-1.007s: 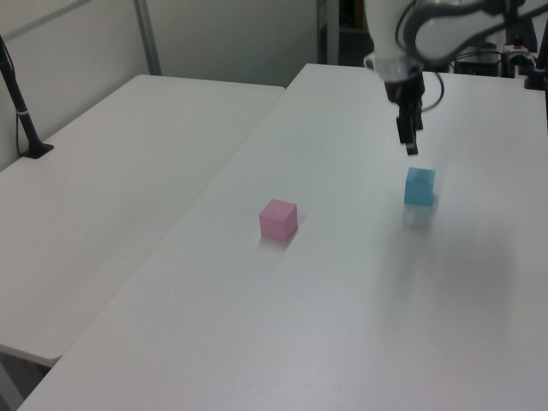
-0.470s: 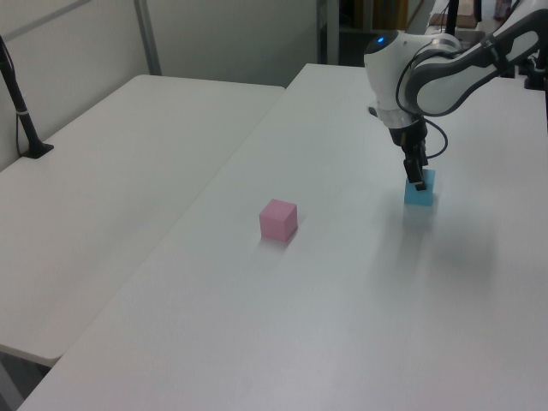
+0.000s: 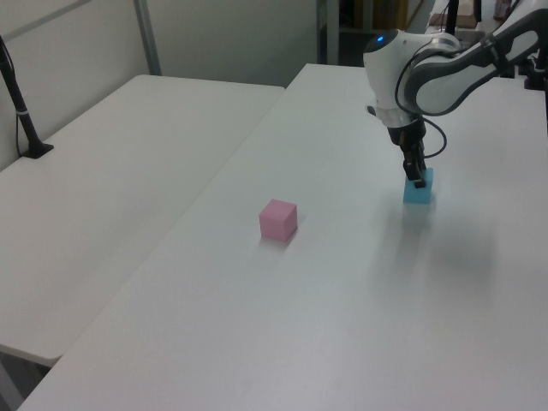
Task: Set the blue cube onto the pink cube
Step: 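Carry the light-blue cube over the pink cube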
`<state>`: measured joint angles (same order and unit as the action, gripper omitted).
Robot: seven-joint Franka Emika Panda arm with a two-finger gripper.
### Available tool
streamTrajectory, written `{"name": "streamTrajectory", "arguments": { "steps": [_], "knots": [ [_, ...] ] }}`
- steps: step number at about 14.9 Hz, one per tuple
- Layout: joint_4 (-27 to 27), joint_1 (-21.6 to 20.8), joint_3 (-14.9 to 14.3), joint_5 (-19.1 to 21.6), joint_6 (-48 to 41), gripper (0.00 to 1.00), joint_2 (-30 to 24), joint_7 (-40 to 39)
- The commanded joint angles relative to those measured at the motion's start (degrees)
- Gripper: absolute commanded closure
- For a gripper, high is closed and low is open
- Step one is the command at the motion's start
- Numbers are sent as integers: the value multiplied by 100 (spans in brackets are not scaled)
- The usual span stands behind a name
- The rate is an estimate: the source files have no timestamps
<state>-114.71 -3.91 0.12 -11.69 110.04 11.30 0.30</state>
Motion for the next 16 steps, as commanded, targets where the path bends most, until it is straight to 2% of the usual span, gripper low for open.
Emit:
{"name": "streamTrajectory", "arguments": {
  "steps": [1,2,5,6,7,9,10,11,13,16],
  "knots": [
    [980,22,-21,375,-558,83,-137,-109],
    [1543,5,-21,596,-893,82,-93,-170],
    [2530,-214,-21,834,-1072,75,170,-127],
    [2837,-363,-30,896,-1081,74,397,-118],
    [3389,-556,-82,992,-1081,74,826,-40],
    [4095,-847,-100,967,-1002,73,1487,267],
    [4350,-987,-109,958,-967,72,1689,329],
    [4596,-1224,-239,958,-862,72,1935,434],
    [4738,-1584,-521,967,-547,72,2322,715],
    [5011,-1709,-575,958,-194,72,2719,971]
  ]
}}
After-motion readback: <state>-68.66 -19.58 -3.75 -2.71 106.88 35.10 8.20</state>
